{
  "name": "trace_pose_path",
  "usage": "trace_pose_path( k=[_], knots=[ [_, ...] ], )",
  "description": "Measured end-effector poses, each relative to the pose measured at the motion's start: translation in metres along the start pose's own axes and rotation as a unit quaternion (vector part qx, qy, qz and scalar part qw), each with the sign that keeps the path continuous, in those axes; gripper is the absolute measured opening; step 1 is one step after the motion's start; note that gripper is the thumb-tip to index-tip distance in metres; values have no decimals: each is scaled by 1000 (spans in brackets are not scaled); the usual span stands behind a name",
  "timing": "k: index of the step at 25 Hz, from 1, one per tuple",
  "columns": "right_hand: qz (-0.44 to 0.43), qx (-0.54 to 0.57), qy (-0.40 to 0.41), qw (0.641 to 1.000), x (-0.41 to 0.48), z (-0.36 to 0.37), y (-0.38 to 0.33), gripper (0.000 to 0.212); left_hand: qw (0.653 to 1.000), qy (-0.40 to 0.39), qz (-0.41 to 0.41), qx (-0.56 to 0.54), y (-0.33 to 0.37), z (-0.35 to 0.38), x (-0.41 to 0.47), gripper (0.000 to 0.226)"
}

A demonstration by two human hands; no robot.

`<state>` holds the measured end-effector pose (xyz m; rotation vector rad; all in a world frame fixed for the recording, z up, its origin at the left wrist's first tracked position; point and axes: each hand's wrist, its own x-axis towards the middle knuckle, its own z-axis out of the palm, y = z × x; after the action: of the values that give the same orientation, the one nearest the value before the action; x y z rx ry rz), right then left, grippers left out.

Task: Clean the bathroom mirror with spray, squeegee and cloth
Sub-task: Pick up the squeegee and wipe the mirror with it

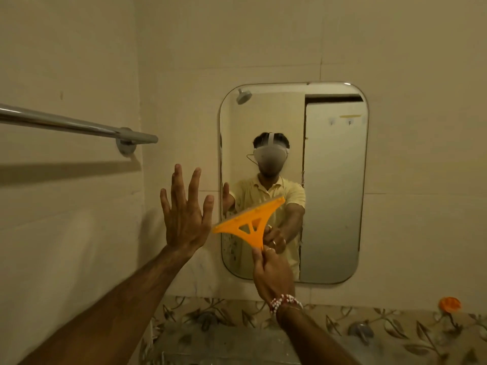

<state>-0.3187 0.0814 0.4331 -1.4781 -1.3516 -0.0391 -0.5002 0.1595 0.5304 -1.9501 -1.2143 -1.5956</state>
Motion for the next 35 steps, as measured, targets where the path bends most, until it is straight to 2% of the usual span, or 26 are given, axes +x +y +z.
trace_pose_path(
  k=[3,7,11,16,19,23,27,31,35],
  knots=[
    [-25,41,72,996,32,-20,-28,37,1000,0,5,-18,3,-4,8,71],
    [13,72,151,986,81,-56,-59,36,1000,8,16,-26,18,7,11,68],
    [44,68,138,987,68,-57,-44,34,999,-9,44,-27,37,27,-6,67],
    [122,50,81,988,1,-34,26,41,997,-18,68,-37,47,39,-20,70],
    [125,32,64,990,-18,-36,37,43,997,-11,68,-39,54,39,-20,69],
    [81,120,144,979,20,-70,8,46,995,11,72,-67,63,39,-10,69],
    [86,126,215,965,86,-130,-15,45,994,26,65,-89,67,43,-4,68],
    [112,96,186,972,87,-149,9,43,993,41,75,-79,61,51,-5,67],
    [160,73,174,969,18,-115,70,45,994,40,58,-86,59,56,-11,68]
  ],
)
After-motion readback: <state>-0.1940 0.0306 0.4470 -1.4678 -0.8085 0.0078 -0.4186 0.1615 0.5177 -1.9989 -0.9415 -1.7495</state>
